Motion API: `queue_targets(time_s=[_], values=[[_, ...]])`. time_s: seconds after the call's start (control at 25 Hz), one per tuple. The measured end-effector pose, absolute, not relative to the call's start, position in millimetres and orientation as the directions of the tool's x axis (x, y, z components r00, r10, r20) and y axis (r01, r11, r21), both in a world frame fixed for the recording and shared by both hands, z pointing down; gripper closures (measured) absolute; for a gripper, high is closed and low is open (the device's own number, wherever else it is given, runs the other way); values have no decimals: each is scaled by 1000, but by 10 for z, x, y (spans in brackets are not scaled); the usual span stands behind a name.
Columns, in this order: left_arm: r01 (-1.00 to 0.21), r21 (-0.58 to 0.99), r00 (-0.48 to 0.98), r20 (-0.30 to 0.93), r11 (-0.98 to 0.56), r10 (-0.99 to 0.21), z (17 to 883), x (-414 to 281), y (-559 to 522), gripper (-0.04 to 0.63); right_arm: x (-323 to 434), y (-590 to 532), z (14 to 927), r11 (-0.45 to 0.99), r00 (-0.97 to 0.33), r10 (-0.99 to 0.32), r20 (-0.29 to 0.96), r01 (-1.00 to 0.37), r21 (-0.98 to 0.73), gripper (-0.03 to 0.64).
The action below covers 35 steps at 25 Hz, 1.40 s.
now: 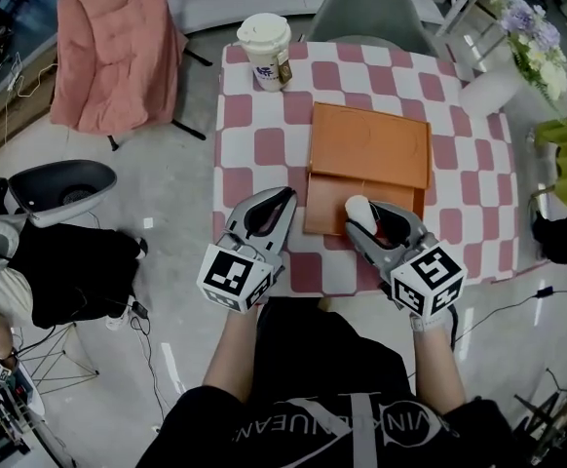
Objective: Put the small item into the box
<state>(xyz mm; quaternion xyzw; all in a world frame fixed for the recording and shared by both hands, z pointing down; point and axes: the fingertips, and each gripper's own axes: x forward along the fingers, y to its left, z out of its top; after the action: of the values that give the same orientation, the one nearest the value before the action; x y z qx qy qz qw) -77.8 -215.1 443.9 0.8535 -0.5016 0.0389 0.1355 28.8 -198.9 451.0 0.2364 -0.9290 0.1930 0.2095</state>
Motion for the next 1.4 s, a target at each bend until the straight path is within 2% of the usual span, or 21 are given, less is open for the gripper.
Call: queue_targets(time_s=[0.16,0.4,0.96,1.4], values=[[-860,171,510,230,-481,-829,4515,-747,-2183,572,228,-2007,4671,837,-749,-301,590,-504,-213,445],[-855,185,517,238,-484,-822,4591,-767,-2221,572,136,-2062,4874,868,-700,-233,675,-462,-180,444],[-844,208,535,262,-494,-804,4756,-759,-2338,572,-26,-2094,5209,913,-618,-123,776,-377,-155,445],[-845,239,531,285,-478,-798,4910,-809,-2336,572,-83,-2081,5373,923,-596,-67,800,-341,-177,445]])
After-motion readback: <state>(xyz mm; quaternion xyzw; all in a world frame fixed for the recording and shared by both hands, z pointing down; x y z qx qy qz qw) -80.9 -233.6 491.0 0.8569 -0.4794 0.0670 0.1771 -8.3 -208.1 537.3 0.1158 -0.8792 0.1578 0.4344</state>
